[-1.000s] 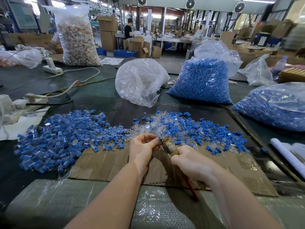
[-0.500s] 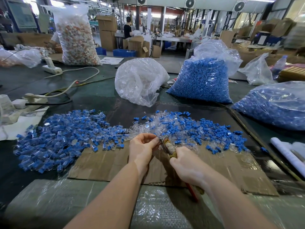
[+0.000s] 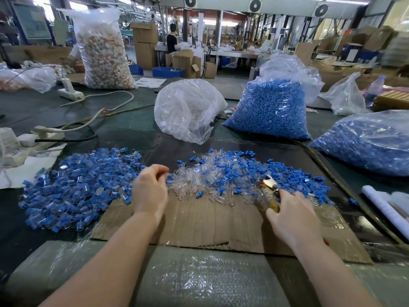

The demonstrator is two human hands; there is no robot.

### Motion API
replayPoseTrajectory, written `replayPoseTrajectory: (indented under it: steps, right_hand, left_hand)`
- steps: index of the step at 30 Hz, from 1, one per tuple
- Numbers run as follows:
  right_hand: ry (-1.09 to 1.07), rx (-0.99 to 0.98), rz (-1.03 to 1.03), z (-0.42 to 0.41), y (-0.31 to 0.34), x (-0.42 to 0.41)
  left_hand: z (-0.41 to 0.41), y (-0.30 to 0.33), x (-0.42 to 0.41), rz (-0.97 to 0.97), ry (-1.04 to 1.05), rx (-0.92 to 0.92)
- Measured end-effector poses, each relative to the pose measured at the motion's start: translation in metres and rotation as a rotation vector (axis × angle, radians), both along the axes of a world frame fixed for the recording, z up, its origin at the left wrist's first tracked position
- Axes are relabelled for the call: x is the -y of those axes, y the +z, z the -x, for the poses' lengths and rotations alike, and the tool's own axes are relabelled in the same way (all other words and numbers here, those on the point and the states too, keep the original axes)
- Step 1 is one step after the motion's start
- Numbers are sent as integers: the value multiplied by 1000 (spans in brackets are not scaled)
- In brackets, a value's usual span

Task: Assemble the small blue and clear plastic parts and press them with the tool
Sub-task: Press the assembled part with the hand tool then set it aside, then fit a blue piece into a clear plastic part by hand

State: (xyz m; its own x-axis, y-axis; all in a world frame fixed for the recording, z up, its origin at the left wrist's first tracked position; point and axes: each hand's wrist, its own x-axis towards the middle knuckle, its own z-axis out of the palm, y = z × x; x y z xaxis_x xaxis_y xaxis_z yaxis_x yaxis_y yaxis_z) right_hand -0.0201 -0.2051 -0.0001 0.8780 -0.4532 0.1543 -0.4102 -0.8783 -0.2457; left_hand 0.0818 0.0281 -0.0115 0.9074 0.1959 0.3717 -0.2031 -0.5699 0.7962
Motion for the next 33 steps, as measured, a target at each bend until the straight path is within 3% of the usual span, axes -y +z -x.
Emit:
replayPoseTrajectory:
  steps: [4,9,12,15,21,33]
  right_hand:
    - [-45,-38,143,1,-11,7]
    - [-66,-63,206,3,-20,3]
    - [-102,-81,217,3,-18,-1]
    - [-113,-44,274,1,-14,-7]
    - [82,97,238,-16,-11,-22]
    - [230,77,205,-49,-17,-35]
  left_hand:
    - [-15,-7,-33,-259,87,-4]
    - [-18,-15,-37,-400,115,-22]
    - [-11,-12,-22,-388,74,33]
    - [1,-10,5,-324,-118,85]
    - [23,-16,60,-327,-468,67]
    - [27,-28,62,-229,-424,-9]
